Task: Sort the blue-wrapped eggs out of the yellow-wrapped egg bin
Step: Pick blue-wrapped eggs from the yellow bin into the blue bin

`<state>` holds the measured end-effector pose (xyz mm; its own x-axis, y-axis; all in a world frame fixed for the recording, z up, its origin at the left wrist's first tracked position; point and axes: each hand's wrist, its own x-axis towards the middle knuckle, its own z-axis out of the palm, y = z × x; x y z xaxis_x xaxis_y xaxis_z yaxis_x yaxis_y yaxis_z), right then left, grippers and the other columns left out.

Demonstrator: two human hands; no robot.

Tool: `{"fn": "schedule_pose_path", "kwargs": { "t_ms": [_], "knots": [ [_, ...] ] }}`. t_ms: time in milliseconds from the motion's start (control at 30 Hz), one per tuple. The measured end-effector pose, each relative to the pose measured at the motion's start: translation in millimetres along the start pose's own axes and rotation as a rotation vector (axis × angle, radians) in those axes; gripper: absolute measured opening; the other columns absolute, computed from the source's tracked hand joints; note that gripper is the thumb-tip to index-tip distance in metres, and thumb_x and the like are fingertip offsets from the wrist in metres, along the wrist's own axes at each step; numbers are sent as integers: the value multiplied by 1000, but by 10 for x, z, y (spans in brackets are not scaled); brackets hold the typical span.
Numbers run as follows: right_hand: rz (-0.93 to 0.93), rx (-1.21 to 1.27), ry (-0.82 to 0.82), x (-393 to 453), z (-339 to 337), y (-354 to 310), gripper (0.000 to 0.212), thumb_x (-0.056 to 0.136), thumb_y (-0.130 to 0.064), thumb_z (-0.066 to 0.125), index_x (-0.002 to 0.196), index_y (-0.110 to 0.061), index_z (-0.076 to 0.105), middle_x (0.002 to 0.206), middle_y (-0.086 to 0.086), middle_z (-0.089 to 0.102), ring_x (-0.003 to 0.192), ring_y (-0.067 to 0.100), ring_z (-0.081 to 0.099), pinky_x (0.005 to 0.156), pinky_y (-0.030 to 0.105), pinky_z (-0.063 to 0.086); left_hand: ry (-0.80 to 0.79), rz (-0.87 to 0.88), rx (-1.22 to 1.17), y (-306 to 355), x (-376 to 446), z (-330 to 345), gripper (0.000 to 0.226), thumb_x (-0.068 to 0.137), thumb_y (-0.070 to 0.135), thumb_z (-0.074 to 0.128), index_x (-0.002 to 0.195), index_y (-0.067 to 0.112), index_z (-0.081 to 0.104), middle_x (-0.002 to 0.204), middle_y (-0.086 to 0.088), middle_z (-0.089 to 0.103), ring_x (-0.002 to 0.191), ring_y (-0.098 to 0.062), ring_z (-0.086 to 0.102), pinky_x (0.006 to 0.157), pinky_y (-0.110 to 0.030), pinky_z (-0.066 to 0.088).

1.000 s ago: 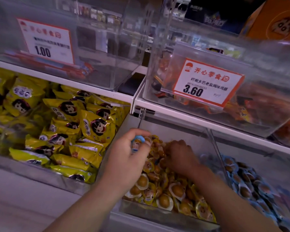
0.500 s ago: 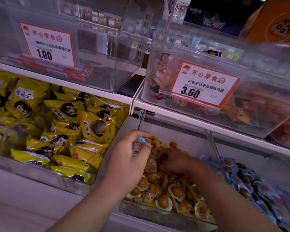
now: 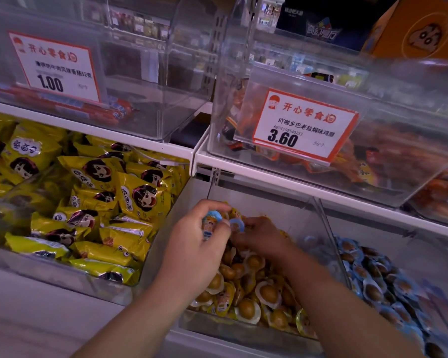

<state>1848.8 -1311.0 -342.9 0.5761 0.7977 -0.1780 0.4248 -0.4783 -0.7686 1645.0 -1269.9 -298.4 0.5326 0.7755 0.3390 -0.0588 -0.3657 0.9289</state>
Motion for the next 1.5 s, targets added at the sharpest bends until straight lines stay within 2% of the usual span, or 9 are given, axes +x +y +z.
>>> {"fn": "schedule_pose_path", "kwargs": {
  "t_ms": [200,500,667,767,867,1000,1167,1300,1500],
  "knots": [
    [14,571,-108,-268,-384,-214,15,86,-12,72,100,-10,76,74,10,69,63,22,69,57,31,50,-36,29,51,9,-39,46,20,94,24,59,102,42,62,48,4,49,39,-7,40,39,-29,29],
    [-94,-489,9,-433,-506,3,24,85,-17,66,104,-29,74,115,-2,68,104,15,64,79,20,45,45,9,-54,84,-65,67,23,96,20,58,102,41,64,60,-6,59,46,-21,49,40,-31,36],
    [-280,-379,28,-411,-140,-108,27,87,-28,65,113,-33,72,114,-10,72,103,7,65,79,10,47,115,-26,-56,35,40,28,24,95,16,60,98,39,66,69,4,65,60,-37,59,50,-52,51],
    [-268,-446,-131,-323,182,-151,39,91,-40,63,129,-32,62,121,-4,70,108,14,64,89,29,53,81,16,18,-2,34,53,16,90,29,59,98,42,63,63,12,62,52,-14,58,45,-37,46],
    [-278,-419,-98,-239,235,-165,22,90,-32,66,110,-25,70,100,-3,71,93,15,65,79,31,54,54,36,50,-17,27,51,16,88,32,57,99,42,63,59,19,59,47,-2,51,44,-14,35],
    [-190,-255,28,-140,-227,-145,11,85,-12,67,91,-15,76,86,-3,67,82,11,61,73,22,50,49,37,21,-52,29,37,17,86,37,55,101,41,62,57,4,58,43,-13,49,37,-35,36],
    [-11,-683,38,125,-687,8,30,91,-21,62,114,-2,70,124,16,63,116,31,60,95,32,49,1,66,77,-51,13,38,20,94,26,59,103,43,60,55,4,59,36,-4,42,34,-22,30],
    [87,-788,-101,211,-493,231,35,90,-31,65,112,-3,66,116,17,65,105,29,62,76,27,44,-28,77,121,-46,-3,24,23,95,27,58,105,47,58,62,1,62,39,-5,45,35,-22,32],
    [-31,-782,13,161,-414,313,34,83,-34,72,107,-10,67,107,12,67,101,28,63,71,26,36,-35,101,164,-52,2,33,22,94,28,59,105,47,58,63,2,62,40,-8,49,36,-19,33]
  ]
}}
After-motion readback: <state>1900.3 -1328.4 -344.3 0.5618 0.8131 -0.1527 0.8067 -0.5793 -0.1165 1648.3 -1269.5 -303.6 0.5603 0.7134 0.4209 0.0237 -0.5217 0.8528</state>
